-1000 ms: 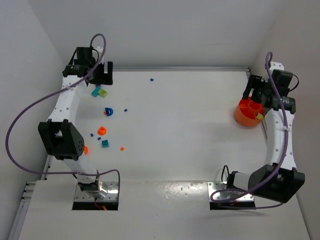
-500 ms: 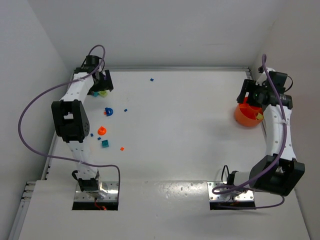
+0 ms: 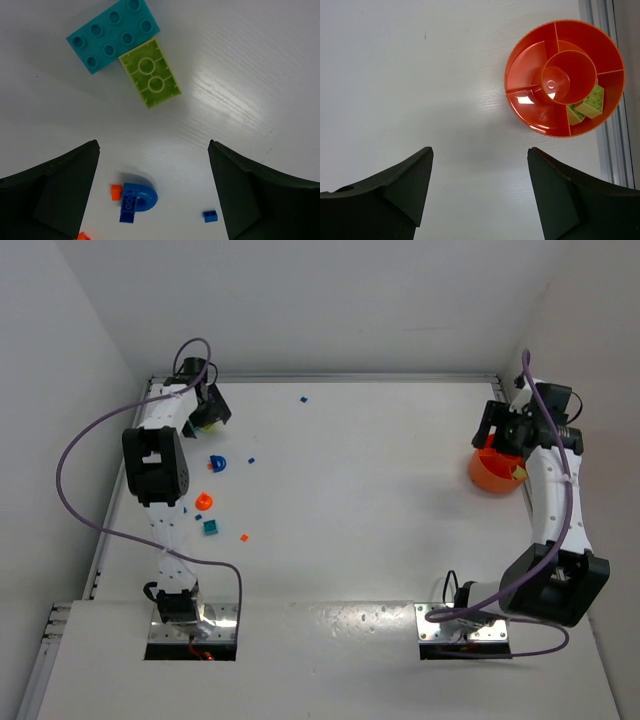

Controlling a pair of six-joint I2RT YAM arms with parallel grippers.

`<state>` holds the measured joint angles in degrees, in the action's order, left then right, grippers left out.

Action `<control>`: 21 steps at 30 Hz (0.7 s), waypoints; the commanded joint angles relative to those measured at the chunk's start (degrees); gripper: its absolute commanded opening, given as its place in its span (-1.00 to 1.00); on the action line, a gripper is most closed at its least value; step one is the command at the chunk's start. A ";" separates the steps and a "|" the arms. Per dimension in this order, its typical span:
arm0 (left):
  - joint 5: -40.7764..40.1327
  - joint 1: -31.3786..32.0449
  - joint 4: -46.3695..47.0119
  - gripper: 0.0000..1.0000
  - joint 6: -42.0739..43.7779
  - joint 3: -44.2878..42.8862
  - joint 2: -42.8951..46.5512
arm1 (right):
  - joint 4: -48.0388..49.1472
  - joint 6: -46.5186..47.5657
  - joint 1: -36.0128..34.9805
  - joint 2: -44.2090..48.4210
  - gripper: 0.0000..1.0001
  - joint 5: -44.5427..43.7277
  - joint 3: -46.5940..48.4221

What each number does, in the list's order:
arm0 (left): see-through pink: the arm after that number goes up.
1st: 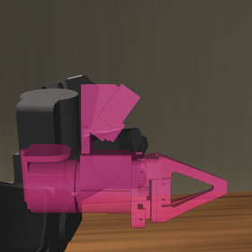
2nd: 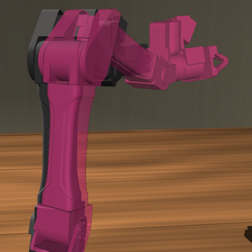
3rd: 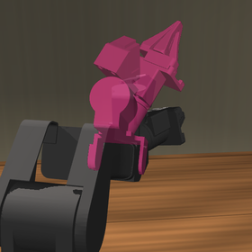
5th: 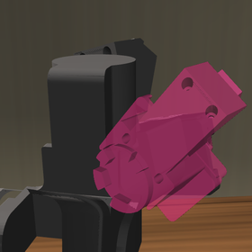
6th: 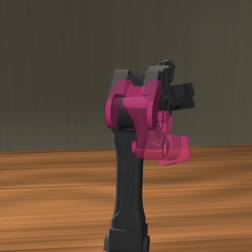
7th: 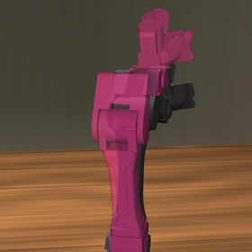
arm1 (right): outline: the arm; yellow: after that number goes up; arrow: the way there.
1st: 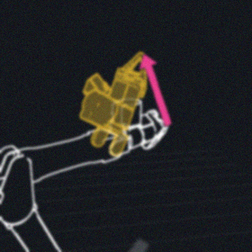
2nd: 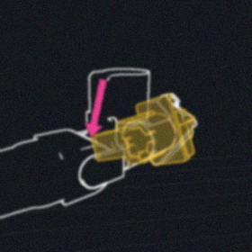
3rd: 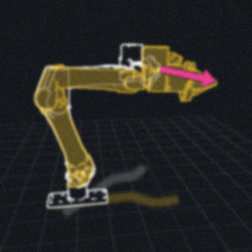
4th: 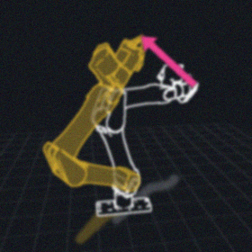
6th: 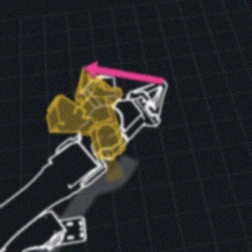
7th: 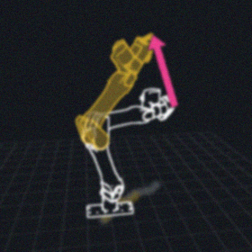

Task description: Sort the legos into containers by color

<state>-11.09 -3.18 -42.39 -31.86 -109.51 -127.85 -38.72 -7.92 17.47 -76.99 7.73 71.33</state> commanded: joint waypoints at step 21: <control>-13.25 3.18 -3.04 0.87 -6.46 -13.97 -11.45 | 0.14 0.45 -0.07 -5.19 0.52 1.24 2.94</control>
<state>-22.02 0.03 -44.86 -37.28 -120.11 -138.93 -39.55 -7.73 17.47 -82.06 8.14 71.57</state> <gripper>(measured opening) 0.937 0.763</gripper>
